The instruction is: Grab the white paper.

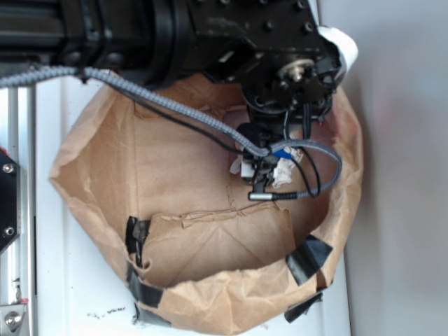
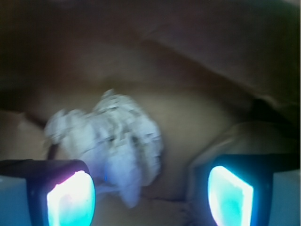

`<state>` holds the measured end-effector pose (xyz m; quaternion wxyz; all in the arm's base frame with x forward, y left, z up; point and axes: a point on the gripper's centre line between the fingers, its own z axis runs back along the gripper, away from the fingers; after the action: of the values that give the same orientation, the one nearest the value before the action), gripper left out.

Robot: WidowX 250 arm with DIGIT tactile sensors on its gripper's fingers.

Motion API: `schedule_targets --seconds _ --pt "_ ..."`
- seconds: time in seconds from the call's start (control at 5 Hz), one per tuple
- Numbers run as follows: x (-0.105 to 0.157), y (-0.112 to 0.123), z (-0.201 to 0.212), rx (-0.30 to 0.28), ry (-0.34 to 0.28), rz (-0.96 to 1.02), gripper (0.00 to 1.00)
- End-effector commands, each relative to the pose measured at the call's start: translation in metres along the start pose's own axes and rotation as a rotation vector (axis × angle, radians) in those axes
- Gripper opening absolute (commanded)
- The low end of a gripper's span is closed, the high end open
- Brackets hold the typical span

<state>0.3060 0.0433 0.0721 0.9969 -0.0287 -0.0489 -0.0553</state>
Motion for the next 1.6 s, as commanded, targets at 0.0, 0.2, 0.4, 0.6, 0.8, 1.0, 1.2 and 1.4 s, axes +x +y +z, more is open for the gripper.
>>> schedule_targets --seconds 0.0,0.2,0.4,0.6,0.8,1.0,1.2,1.4 --pt "0.001 0.002 0.048 -0.052 -0.14 -0.045 1.0" --pt "0.001 0.003 0.051 -0.018 -0.12 -0.04 1.0" --pt "0.001 0.003 0.051 -0.018 -0.12 -0.04 1.0" --pt "0.001 0.003 0.051 -0.018 -0.12 -0.04 1.0" --pt "-0.013 0.005 0.051 -0.046 -0.151 -0.024 1.0" --pt "-0.005 -0.004 0.035 -0.053 -0.153 -0.049 1.0" --pt "0.005 -0.007 0.017 -0.081 -0.171 -0.061 1.0" --pt "0.012 -0.002 0.01 -0.054 -0.137 -0.051 1.0"
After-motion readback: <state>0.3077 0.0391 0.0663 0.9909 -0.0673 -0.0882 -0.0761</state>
